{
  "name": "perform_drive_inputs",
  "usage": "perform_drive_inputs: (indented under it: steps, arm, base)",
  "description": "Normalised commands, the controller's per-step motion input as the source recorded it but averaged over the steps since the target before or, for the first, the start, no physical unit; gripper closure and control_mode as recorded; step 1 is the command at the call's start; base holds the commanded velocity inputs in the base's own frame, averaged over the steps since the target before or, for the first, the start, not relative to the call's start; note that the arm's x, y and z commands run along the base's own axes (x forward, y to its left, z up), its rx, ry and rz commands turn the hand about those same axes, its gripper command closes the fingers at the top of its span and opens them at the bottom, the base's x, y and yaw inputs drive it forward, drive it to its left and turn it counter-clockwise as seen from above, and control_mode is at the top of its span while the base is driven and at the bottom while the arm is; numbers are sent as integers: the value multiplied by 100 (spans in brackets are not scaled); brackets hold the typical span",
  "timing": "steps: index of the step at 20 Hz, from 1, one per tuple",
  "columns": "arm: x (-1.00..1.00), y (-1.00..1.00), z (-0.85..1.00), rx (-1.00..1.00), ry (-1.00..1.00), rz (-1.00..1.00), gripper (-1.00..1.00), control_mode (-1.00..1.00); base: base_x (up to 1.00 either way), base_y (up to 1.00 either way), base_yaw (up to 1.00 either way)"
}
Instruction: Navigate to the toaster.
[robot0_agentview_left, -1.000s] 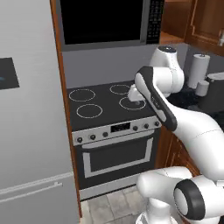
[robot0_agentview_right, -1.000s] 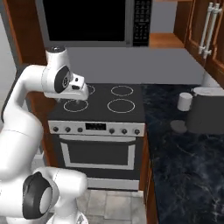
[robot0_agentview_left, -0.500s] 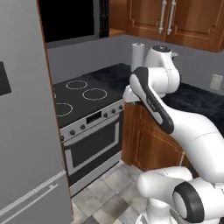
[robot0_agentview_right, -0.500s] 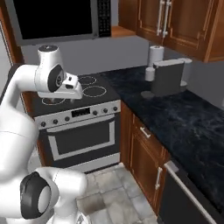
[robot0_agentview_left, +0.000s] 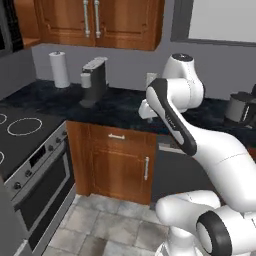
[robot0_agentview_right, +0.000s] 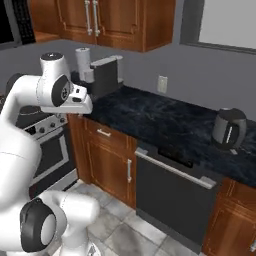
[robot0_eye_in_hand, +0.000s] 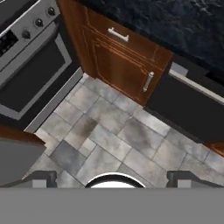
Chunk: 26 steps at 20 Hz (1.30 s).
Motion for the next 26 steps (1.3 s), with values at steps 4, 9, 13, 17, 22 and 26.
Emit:
perform_drive_inputs:
  steps: [4,9,13,17,22,26]
  arm:
    - [0,0,0,0,0,0,-100,100]
    - [0,0,0,0,0,0,-100,100]
    - [0,0,0,0,0,0,-100,100]
    - [0,0,0,0,0,0,-100,100]
    - [0,0,0,0,0,0,-100,100]
    - [0,0,0,0,0,0,-100,100]
  base:
    - [-5,22,-88]
    - [-1,8,-87]
    - [0,3,-90]
    - [0,0,-89]
    - [0,-1,-87]
    - [3,-2,-86]
